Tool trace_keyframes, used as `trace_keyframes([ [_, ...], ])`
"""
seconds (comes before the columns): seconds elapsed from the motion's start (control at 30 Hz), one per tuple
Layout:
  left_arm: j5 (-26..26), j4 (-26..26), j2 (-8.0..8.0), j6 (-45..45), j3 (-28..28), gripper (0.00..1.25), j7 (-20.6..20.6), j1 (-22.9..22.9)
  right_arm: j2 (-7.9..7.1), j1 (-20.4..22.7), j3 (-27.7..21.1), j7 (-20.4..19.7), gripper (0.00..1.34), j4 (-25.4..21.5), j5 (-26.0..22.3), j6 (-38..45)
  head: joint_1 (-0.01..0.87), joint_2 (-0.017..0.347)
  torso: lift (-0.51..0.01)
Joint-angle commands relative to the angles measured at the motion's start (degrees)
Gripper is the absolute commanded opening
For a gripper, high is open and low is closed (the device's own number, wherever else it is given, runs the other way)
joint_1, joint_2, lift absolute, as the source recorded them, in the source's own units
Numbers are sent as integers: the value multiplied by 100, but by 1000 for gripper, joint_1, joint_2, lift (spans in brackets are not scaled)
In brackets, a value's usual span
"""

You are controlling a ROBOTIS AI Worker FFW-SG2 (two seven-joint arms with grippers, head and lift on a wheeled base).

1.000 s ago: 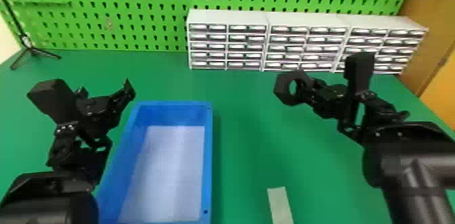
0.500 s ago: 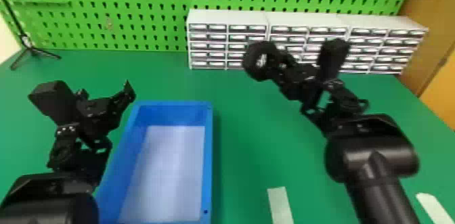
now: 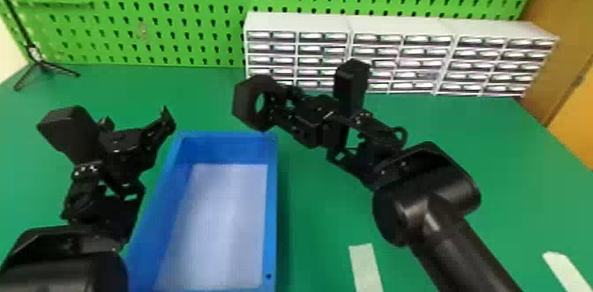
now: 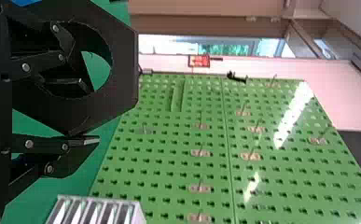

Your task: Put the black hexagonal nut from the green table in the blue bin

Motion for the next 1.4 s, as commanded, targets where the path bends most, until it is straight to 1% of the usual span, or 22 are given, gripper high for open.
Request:
trace_keyframes([
  [0.0,0,0,0,0,-1,1123,1,0,-43,-80,320,0,380,40,-151,-9,692,8,-97],
  [0.37,-17,26,0,0,-1,1123,1,-35,-114,-238,918,0,380,101,-380,-26,692,8,-97],
  [0.73,-17,26,0,0,-1,1123,1,-44,-149,-317,1234,9,391,128,-512,-26,692,8,-97],
  [0.83,-17,26,0,0,-10,1123,1,-44,-158,-326,1269,9,497,137,-529,-26,692,8,-97],
  [0.97,-17,26,0,0,-10,1123,1,-44,-175,-326,1278,9,742,137,-529,-35,692,8,-97],
  [1.03,-17,26,0,-9,-10,1123,1,-44,-175,-317,1278,9,807,137,-538,-35,692,8,-97],
  [1.37,-9,26,0,-9,-10,1123,1,-44,-184,-299,1234,9,813,137,-529,-35,692,8,-97],
])
